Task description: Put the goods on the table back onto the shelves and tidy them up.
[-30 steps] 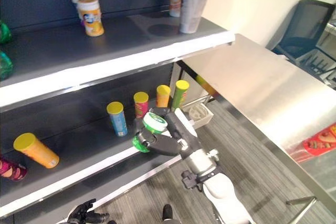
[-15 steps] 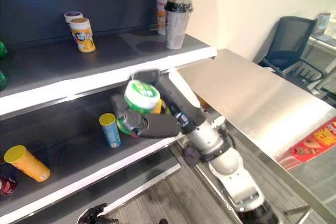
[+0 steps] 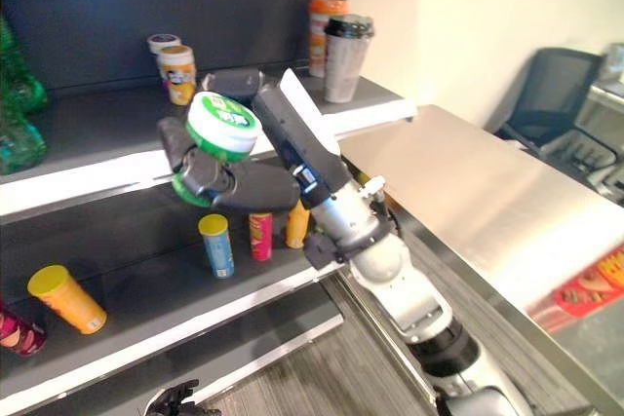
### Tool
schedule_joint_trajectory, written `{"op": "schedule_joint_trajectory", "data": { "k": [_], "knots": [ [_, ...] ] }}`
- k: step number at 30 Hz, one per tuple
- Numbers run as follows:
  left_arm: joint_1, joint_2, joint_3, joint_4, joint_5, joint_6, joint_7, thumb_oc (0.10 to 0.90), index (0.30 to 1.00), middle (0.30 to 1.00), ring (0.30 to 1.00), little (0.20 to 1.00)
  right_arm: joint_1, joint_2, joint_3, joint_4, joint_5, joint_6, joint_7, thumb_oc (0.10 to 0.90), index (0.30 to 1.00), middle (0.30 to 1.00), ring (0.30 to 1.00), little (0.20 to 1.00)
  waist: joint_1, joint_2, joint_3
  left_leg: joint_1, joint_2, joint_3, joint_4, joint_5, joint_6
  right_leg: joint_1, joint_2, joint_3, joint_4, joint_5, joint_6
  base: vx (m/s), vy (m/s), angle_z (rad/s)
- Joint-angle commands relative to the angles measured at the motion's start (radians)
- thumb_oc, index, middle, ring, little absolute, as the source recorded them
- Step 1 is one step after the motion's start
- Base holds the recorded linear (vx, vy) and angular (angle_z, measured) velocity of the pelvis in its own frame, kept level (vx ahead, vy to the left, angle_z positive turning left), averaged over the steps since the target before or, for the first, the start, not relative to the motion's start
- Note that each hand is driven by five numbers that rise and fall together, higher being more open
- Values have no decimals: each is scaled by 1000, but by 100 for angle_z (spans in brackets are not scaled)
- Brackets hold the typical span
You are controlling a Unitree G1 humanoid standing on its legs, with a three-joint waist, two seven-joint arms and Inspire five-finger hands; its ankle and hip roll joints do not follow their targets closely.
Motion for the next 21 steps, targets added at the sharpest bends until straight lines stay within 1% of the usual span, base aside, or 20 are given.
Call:
{"op": "schedule_joint_trajectory", "data": {
  "k": [1, 3, 5, 8, 9, 15, 21],
  "knots": [
    [-7, 55, -113, -21, -14, -15, -31, 800, 900, 900, 900, 900, -268, 52, -58, 99, -54, 27, -117, 400, 300, 300, 300, 300, 60, -23, 36, 29, -26, -34, 10, -74, 13, 69, -35, 4, 13, -53, 31, -1, 8, 14],
    [-8, 73, -139, -43, -37, -16, -37, 800, 900, 900, 900, 900, -386, 92, -36, 237, -73, 45, -145, 400, 300, 300, 300, 300, 70, -23, 37, 28, -28, -39, 10, -73, 14, 71, -35, 3, 14, -54, 29, -4, 3, 5],
    [-15, 82, -148, -46, -49, -15, -39, 800, 900, 900, 900, 900, -465, 128, -25, 329, -96, 55, -159, 400, 300, 300, 300, 300, 72, -25, 37, 27, -29, -46, 10, -74, 15, 72, -34, 1, 15, -55, 27, -1, -1, 5],
    [-28, 79, -148, -23, -44, -13, -34, 800, 900, 900, 900, 900, -497, 157, -24, 374, -115, 52, -170, 400, 300, 300, 300, 300, 72, -26, 38, 25, -29, -51, 10, -74, 15, 73, -33, -1, 14, -58, 26, 8, -4, 9],
    [-38, 74, -151, -9, -32, -13, -33, 800, 900, 900, 900, 900, -503, 168, -33, 390, -138, 53, -176, 400, 300, 300, 300, 300, 74, -27, 36, 25, -30, -54, 10, -74, 15, 76, -31, -4, 14, -59, 24, 22, -6, 13],
    [-62, 69, -161, 7, -10, -15, -30, 800, 900, 900, 900, 900, -536, 168, -46, 458, -171, 59, -192, 400, 300, 300, 300, 300, 81, -32, 38, 19, -31, -67, 10, -72, 13, 79, -31, -11, 13, -61, 23, 6, -9, 8],
    [-66, 60, -157, 21, 15, -16, -28, 800, 900, 900, 900, 900, -473, 155, -60, 447, -267, 68, -180, 400, 300, 300, 300, 300, 89, -31, 40, 18, -34, -77, 10, -76, 15, 83, -32, -24, 13, -67, 23, 3, -4, 2]
  ]
}}
